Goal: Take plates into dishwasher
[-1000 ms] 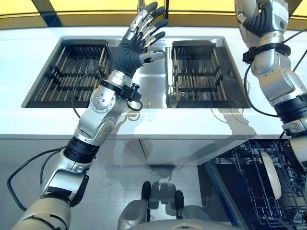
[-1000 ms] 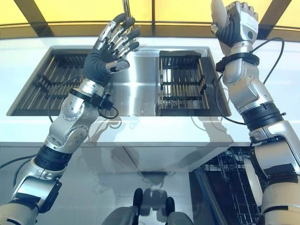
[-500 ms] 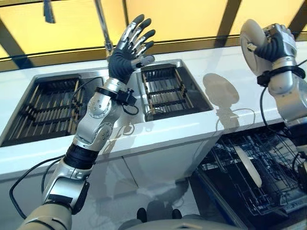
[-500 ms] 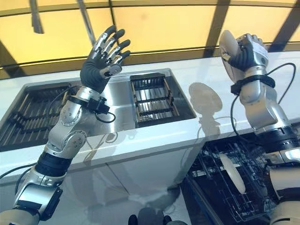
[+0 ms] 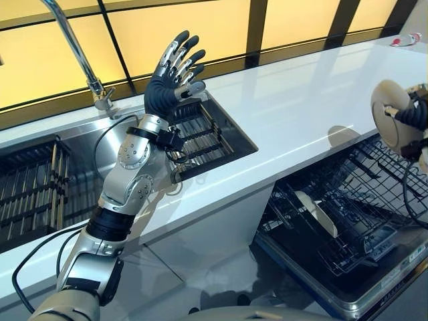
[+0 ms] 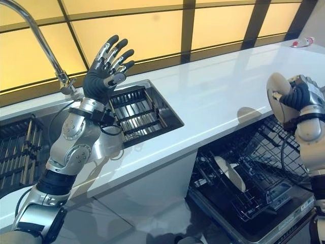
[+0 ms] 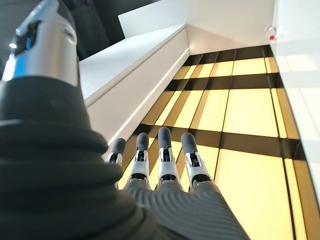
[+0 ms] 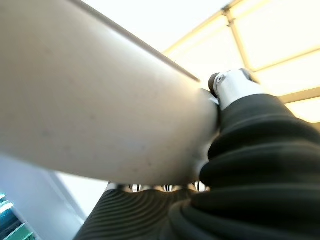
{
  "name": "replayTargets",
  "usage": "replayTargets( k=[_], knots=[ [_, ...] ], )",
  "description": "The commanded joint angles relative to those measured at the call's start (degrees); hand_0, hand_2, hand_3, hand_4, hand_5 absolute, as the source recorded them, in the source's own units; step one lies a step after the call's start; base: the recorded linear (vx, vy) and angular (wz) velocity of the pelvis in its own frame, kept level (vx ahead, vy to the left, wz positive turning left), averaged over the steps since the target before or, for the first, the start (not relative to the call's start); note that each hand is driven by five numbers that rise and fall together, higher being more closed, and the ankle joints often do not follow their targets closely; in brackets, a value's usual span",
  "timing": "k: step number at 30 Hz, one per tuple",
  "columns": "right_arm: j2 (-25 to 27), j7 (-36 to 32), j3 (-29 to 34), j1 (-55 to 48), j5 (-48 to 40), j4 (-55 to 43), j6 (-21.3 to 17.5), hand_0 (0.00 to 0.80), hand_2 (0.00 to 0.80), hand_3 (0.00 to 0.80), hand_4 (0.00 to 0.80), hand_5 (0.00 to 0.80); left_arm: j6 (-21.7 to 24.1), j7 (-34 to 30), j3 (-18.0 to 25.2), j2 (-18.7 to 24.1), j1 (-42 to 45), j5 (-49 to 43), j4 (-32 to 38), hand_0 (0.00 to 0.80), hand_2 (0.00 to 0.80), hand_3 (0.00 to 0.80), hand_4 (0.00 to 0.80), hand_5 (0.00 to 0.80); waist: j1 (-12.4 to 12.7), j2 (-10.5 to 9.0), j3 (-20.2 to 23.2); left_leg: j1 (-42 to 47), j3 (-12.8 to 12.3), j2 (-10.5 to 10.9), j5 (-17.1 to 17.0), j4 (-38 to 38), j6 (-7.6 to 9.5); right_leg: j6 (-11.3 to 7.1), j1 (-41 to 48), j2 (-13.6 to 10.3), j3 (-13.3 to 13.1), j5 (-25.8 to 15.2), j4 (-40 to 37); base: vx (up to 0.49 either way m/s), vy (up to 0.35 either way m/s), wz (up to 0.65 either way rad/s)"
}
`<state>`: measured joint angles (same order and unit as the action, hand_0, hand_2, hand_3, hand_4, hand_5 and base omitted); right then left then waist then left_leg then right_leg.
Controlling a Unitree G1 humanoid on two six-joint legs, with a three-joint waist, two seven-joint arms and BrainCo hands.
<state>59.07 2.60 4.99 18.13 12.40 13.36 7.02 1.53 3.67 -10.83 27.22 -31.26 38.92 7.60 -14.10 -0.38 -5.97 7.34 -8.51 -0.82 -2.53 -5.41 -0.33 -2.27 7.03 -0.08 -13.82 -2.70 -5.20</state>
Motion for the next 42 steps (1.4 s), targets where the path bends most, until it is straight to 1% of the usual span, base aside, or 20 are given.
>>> replayTargets(
  k=[1, 7, 13, 16, 21, 23, 26, 33, 42],
  knots=[
    [3.7, -2.1, 5.3, -1.6, 1.2, -0.4, -3.4, 0.800, 0.800, 0.800, 0.800, 0.800, 2.0, -1.1, 1.9, 0.0, 0.5, -3.9, -2.5, 0.000, 0.000, 0.000, 0.000, 0.000, 0.8, -1.71, 4.9, 3.8, -0.2, 0.8, 8.3, 0.4, 3.11, -1.41, -1.5, 3.2, 1.4, -0.4, 0.2, -0.014, -0.037, -0.06],
    [2.7, -4.1, 5.6, -4.8, 1.7, 2.2, -2.9, 0.800, 0.800, 0.800, 0.800, 0.800, 0.6, -2.6, 1.8, 0.3, 1.9, -4.7, -1.2, 0.000, 0.000, 0.000, 0.000, 0.000, 0.9, -1.72, 4.7, 3.8, -1.0, 0.6, 8.2, 0.4, 3.18, -1.48, -1.8, 3.2, 1.5, -0.6, 0.2, -0.007, -0.054, -0.08],
    [0.4, -3.4, 5.8, -9.1, 7.2, 4.8, -2.7, 0.800, 0.800, 0.800, 0.800, 0.800, -1.8, -6.8, 2.3, 0.8, 5.6, -5.7, 0.9, 0.000, 0.000, 0.000, 0.000, 0.000, 1.8, -1.40, 4.0, 3.4, -0.6, 0.6, 8.0, 0.4, 3.33, -1.47, -1.9, 3.1, 2.1, -0.7, 0.2, 0.015, -0.081, 0.01],
    [-0.6, -2.7, 4.4, -9.5, 9.3, 6.7, -2.2, 0.800, 0.800, 0.800, 0.800, 0.800, -2.8, -8.3, 1.7, 1.2, 6.7, -5.2, 1.2, 0.000, 0.000, 0.000, 0.000, 0.000, 2.5, -1.14, 3.3, 3.1, -0.4, 0.6, 7.8, 0.4, 3.34, -1.50, -2.2, 2.9, 2.8, -0.8, 0.2, 0.013, -0.095, 0.02],
    [-2.5, 0.5, 0.2, -7.9, 11.6, 11.4, -1.1, 0.800, 0.800, 0.800, 0.800, 0.800, -3.6, -8.8, 1.2, 1.7, 7.7, -5.1, 1.3, 0.000, 0.000, 0.000, 0.000, 0.000, 3.8, -0.56, 1.8, 2.3, 0.4, 0.9, 7.5, 0.4, 3.46, -1.48, -2.8, 2.6, 3.8, -0.9, 0.2, 0.008, -0.101, 0.01],
    [-3.1, 2.0, -2.1, -6.3, 12.9, 13.7, -1.0, 0.800, 0.800, 0.800, 0.800, 0.800, -3.2, -8.8, 0.9, 1.7, 7.8, -5.0, 1.1, 0.000, 0.000, 0.000, 0.000, 0.000, 4.3, -0.21, 1.0, 1.7, 0.8, 1.0, 7.3, 0.4, 3.48, -1.43, -3.3, 2.5, 4.2, -1.0, 0.2, -0.002, -0.092, 0.01],
    [-3.8, 4.1, -5.0, -4.4, 13.8, 16.1, 0.4, 0.800, 0.800, 0.800, 0.800, 0.800, -2.6, -8.7, 0.9, 2.3, 8.7, -4.7, 1.2, 0.000, 0.000, 0.000, 0.000, 0.000, 5.1, 0.49, -0.3, 0.9, 1.3, 1.2, 6.9, 0.4, 3.49, -1.30, -3.9, 2.3, 4.7, -1.1, 0.2, -0.011, -0.086, 0.08],
    [-3.8, 10.0, -11.1, 1.1, 10.3, 24.4, 0.9, 0.800, 0.800, 0.800, 0.800, 0.800, 0.3, -8.1, 0.1, 4.0, 7.9, -3.7, 1.3, 0.000, 0.000, 0.000, 0.000, 0.000, 6.3, 1.99, -4.3, -1.3, 2.4, 1.6, 6.1, 0.4, 3.29, -1.06, -5.5, 2.0, 5.9, -1.3, 0.2, -0.034, -0.078, 0.08],
    [-3.9, 14.0, -18.9, 10.0, 8.1, 31.5, 2.5, 0.800, 0.800, 0.800, 0.800, 0.800, 0.7, -6.6, -2.5, 5.2, 3.7, -3.3, 1.4, 0.000, 0.000, 0.000, 0.000, 0.000, 6.8, 4.55, -8.6, -3.8, 4.0, 2.3, 5.0, 0.4, 2.81, -0.61, -7.5, 1.7, 6.9, -1.2, 0.2, -0.029, -0.061, 0.08]
  ],
)
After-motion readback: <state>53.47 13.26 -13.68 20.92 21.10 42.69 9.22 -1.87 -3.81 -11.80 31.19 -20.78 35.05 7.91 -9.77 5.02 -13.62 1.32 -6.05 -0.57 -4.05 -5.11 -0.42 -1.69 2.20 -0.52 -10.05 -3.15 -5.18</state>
